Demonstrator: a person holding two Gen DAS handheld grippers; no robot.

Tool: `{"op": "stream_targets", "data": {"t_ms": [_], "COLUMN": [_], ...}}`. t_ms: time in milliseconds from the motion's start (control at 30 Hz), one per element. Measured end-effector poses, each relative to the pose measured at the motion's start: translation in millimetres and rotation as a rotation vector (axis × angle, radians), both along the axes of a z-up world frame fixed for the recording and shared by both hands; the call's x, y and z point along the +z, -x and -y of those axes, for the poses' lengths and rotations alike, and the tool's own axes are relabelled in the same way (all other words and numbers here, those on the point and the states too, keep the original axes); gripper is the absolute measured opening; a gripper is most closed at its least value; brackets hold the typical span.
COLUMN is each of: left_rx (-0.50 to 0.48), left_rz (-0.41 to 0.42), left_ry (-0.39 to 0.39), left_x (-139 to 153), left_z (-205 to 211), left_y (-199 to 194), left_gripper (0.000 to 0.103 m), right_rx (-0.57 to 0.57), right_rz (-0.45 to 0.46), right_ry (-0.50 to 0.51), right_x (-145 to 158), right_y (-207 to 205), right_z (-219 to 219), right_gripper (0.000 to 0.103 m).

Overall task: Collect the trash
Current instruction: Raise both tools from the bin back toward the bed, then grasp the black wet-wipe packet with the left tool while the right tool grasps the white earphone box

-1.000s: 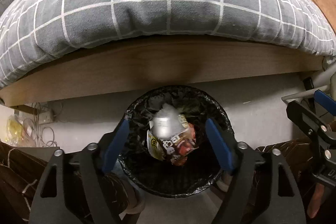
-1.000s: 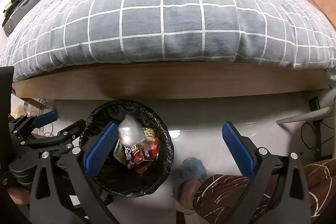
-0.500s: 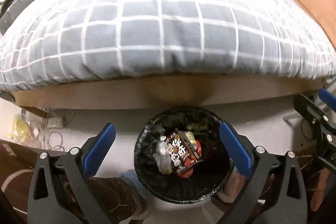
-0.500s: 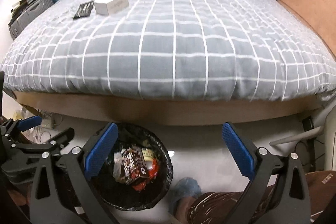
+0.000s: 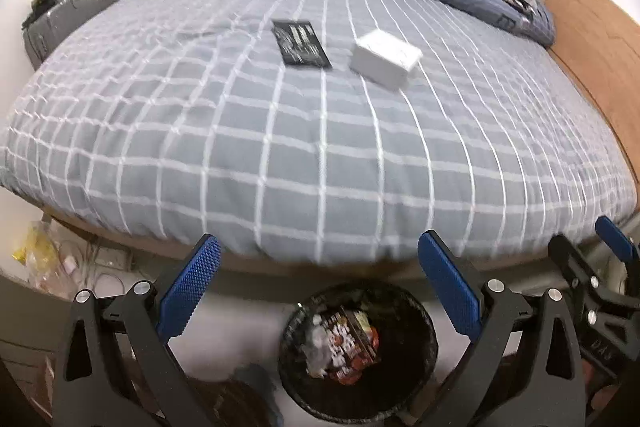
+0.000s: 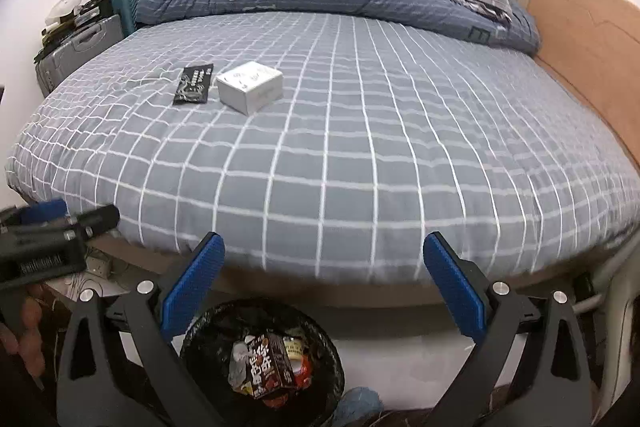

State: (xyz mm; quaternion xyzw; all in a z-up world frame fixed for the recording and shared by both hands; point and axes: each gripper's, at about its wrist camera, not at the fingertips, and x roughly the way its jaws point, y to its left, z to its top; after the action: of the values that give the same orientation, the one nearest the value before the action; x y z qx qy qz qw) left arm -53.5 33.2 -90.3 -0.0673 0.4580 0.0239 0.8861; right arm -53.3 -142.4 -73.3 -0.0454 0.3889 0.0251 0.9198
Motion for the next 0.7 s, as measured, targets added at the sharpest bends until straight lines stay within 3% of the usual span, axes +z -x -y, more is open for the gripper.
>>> {"op": "stream_targets", "data": {"t_ms": [433, 700], "left_rx": [0.049, 0.071], "left_rz": [0.056, 0.046], "left_ry": [-0.083, -0.120], "left_x": [35.1, 22.2], "left_z": [-40.0, -47.5], "left_y": [-88.3, -172.6], "left_gripper": [0.097, 0.097], "right_rx": [0.103, 0.172], "right_rz": [0.037, 0.041], "right_ry": [0.025, 0.079], "right_x": [23.0, 10.8], "right_y": [-82.6, -144.8], "right_z": [-37.0, -66.2], "right_gripper": [0.096, 0.096]}}
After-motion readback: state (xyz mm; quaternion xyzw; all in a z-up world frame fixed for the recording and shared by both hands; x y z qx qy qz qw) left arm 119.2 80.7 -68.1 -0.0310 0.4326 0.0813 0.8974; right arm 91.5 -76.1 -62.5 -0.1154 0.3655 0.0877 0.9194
